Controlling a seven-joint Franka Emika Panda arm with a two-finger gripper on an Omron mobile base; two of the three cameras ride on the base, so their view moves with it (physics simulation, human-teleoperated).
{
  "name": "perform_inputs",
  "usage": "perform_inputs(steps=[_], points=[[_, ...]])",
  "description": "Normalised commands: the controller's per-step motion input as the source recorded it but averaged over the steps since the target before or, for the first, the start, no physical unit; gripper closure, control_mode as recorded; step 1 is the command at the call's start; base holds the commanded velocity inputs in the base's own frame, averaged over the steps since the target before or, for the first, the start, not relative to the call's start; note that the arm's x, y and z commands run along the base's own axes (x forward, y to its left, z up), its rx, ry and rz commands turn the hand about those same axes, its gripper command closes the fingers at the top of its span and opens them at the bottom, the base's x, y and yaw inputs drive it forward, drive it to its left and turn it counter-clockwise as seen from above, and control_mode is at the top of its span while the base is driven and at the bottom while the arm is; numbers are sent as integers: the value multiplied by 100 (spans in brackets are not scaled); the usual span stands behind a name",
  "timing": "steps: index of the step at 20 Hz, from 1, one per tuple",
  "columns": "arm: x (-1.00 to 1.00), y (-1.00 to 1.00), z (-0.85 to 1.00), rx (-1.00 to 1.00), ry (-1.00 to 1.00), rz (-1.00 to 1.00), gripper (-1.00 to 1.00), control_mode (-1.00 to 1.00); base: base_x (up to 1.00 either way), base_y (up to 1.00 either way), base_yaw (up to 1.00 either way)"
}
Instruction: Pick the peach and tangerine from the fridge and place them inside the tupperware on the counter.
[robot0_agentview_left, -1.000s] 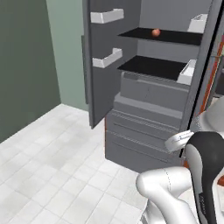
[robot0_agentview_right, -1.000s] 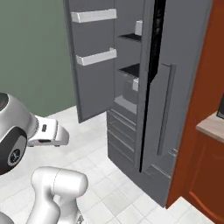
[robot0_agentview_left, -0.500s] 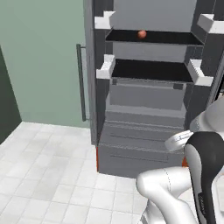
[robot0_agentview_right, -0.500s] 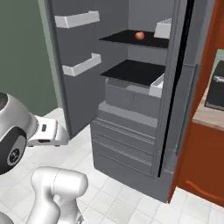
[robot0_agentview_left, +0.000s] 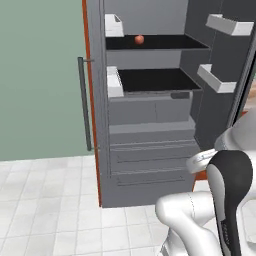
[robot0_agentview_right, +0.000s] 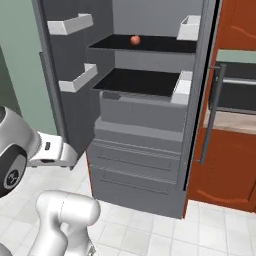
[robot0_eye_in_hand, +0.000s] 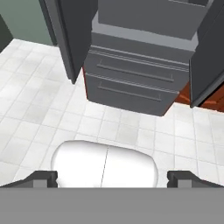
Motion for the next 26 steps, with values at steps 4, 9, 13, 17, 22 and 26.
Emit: perform_inputs(steps=[4,9,13,17,22,26], points=[[0,0,0,0,0,0,-100,100,0,0,-27],[0,0,0,0,0,0,-100,100,4,-5,-19],[0,0,0,0,0,0,-100,100,14,-5,-11],[0,0,0,0,0,0,-100,100,36,0,-5],[0,0,0,0,0,0,-100,100,55,-13,-5],[0,0,0,0,0,0,-100,100,75,-21,-3]])
